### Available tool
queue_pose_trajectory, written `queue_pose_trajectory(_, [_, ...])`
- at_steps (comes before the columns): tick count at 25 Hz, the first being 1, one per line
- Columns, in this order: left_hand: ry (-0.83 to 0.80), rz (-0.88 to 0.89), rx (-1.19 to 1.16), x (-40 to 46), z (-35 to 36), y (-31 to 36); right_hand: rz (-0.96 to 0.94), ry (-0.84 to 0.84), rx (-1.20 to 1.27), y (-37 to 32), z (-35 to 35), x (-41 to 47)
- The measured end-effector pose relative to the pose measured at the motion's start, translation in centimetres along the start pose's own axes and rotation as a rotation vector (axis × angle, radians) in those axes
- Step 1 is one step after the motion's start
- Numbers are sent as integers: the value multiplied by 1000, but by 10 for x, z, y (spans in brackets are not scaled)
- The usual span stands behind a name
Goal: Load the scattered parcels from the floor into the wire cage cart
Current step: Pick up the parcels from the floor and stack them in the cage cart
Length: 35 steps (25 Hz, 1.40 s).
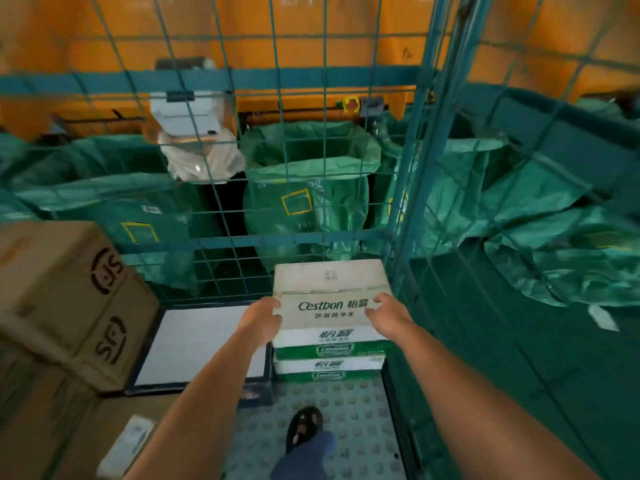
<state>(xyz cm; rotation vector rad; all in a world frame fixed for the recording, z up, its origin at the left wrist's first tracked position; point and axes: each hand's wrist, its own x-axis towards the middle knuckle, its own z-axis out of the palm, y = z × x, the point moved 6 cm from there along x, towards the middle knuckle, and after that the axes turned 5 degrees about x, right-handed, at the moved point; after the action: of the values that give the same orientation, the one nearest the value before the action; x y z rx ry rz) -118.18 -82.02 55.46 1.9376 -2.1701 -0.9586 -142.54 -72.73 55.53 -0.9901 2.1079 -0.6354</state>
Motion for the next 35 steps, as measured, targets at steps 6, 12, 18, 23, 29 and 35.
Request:
queue_pose_trajectory(6, [64,-18,-128,-133,-17,-15,-93,-11,57,2,-12,-133])
queue_pose_trajectory(12, [-12,-9,-61,-197,8,-22,-58,-22,78,34,-10,-184])
queue_pose_trajectory(18, [-97,6,-65,-228,42,-30,10,-7,64,73,3,-220])
queue_pose_trajectory(23, [-202,78,46,-268,90,-52,132,12,57,125,29,-285])
queue_pose_trajectory(29, [-354,211,68,-355,146,-93,262,98,132,199,73,-412])
queue_pose_trajectory(35, [-561,371,228,-460,240,-99,502,258,223,321,102,-559])
